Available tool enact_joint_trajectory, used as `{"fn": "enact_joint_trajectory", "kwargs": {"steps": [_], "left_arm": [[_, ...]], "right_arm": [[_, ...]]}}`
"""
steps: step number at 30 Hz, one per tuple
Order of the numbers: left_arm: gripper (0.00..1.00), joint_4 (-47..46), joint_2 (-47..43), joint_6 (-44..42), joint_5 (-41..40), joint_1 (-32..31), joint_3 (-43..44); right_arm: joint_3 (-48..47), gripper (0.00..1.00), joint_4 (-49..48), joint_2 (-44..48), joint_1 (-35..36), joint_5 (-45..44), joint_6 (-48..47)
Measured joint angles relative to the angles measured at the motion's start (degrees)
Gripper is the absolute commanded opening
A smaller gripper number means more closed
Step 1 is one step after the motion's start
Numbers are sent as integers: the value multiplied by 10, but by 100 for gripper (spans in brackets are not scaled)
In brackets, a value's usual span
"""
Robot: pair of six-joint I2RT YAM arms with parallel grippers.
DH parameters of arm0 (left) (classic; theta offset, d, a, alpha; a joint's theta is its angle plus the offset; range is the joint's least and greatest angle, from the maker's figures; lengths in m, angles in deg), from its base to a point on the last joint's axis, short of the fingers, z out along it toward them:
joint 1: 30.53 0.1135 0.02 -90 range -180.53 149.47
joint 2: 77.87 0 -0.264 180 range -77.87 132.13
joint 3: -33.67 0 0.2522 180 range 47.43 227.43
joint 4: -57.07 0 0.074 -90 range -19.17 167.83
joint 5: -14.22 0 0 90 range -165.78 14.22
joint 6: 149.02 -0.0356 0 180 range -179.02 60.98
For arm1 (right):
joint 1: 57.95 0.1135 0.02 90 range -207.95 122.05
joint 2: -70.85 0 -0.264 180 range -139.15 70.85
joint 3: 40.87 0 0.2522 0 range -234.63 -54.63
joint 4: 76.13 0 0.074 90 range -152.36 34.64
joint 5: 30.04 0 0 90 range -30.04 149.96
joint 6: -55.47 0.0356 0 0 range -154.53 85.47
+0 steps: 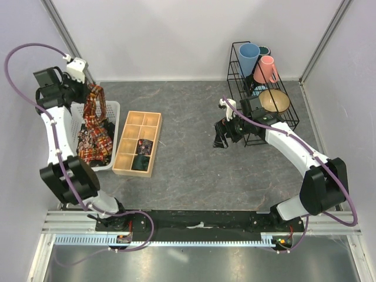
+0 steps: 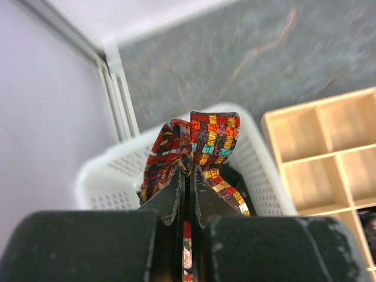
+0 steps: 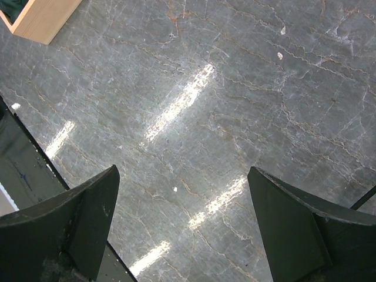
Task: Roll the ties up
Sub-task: Pick up the tie from the bin, then place the tie at the center of the board.
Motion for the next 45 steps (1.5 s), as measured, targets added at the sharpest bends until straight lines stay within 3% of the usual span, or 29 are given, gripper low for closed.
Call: {"fn": "enact_joint_trajectory", "kwargs": {"steps": [13,19,28,30,35,39,43,45], "left_arm": [[2,45,-139,94,139,-39,83],[2,57,-190,138,195,-147,151],[2,72,-212,213,328,-238,194],[2,78,-202,236,354,-283,194],[2,94,-150,268,378,-463,194],[2,82,-107,299,388,-549,185],[3,-2,-121,346,407,-547,94],[22,-54,-157,365,411,-515,-7]], "right_arm": [[-2,98,15,16,0,0,-3],[-15,98,33,33,0,-5,-13],[-33,98,83,104,-15,-31,-47],[-33,98,92,123,-33,-30,-49],[-34,98,111,146,-92,-12,-51],[-34,98,129,145,-118,-4,-55],[-34,98,146,145,-119,-1,-64],[-34,98,154,145,-119,-2,-70]]}}
